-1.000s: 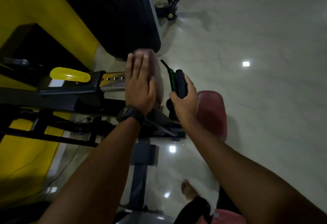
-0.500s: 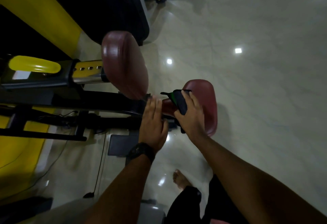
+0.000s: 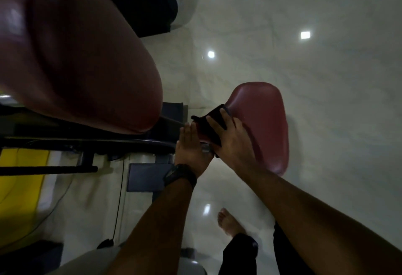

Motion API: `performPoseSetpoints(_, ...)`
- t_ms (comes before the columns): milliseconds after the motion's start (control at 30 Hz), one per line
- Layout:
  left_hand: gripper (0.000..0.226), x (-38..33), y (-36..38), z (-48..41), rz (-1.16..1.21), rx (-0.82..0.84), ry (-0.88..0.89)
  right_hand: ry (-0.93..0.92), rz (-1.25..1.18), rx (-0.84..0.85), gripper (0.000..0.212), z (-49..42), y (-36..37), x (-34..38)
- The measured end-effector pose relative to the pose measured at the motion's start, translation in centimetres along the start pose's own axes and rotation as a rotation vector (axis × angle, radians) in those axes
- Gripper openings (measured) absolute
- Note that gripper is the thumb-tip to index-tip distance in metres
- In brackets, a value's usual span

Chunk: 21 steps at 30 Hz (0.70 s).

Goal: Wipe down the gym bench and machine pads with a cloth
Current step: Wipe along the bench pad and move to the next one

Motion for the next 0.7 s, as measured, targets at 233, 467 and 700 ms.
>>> performPoseSetpoints(233,0.114,2.0,3.2,-3.7,0.161,0.041,0.048,-0.033,0.207,0.042,0.068,-4.3,3.8,-0.3)
performPoseSetpoints(467,0.106,4.4,3.7,-5.2,0.131,0.01,-0.013,0.043,0.263,-0.127,0.061,-4.5,4.1,0.2)
performPoseSetpoints(700,0.102,3.5,3.5,-5.3,0.007,0.04,-0.028,-0.023,0.291,-0.142,0.072,-2.7,5.6,0.6)
Point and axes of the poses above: each hand's wrist, its own z-axis away from the middle knuckle, its own y-axis out of the palm, x = y × z, the point moved 8 cm from there along -z, towards the middle knuckle, and after that the axes turned 1 degree about -z, right-handed, at the moved point
